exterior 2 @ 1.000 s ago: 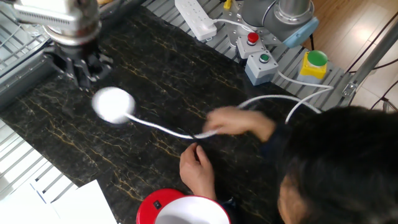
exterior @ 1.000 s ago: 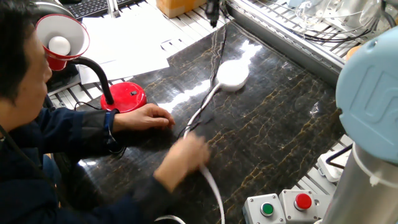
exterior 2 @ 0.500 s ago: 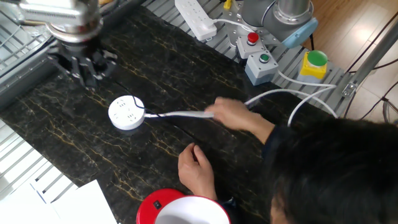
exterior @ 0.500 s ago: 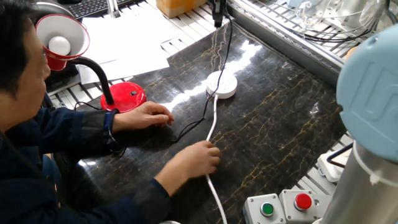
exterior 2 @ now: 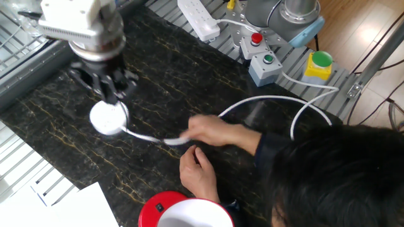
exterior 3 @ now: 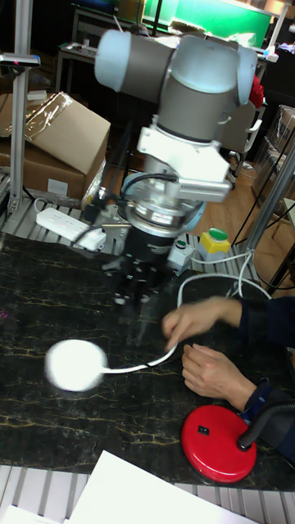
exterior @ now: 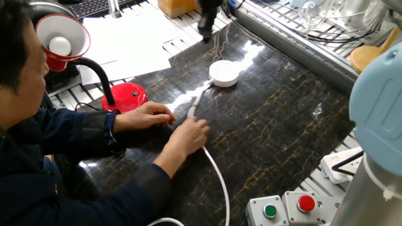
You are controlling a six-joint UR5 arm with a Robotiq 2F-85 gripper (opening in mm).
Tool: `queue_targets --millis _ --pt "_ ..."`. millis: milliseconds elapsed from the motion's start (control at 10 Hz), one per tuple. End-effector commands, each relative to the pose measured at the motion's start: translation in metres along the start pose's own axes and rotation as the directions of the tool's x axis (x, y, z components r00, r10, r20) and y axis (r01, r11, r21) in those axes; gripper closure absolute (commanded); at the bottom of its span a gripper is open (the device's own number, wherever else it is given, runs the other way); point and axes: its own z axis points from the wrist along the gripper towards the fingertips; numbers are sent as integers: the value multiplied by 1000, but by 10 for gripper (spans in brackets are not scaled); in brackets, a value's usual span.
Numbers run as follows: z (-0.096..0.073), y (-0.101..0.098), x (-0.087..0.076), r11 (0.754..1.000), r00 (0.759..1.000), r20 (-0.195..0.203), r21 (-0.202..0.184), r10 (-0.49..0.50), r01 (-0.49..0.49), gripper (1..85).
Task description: Plug in the power cord of the desk lamp, turn on the socket, and light up the desk lamp
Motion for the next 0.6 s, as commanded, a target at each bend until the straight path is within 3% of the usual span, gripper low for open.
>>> queue_targets --millis 0,100,300,500 --pt "-8 24 -28 972 973 15 -38 231 -230 847" --pt "-12 11 -33 971 972 29 -47 235 -234 847" --pt "-22 -22 -34 970 975 24 -108 223 -219 847" --pt "-20 -42 -19 979 985 39 -129 166 -160 847"
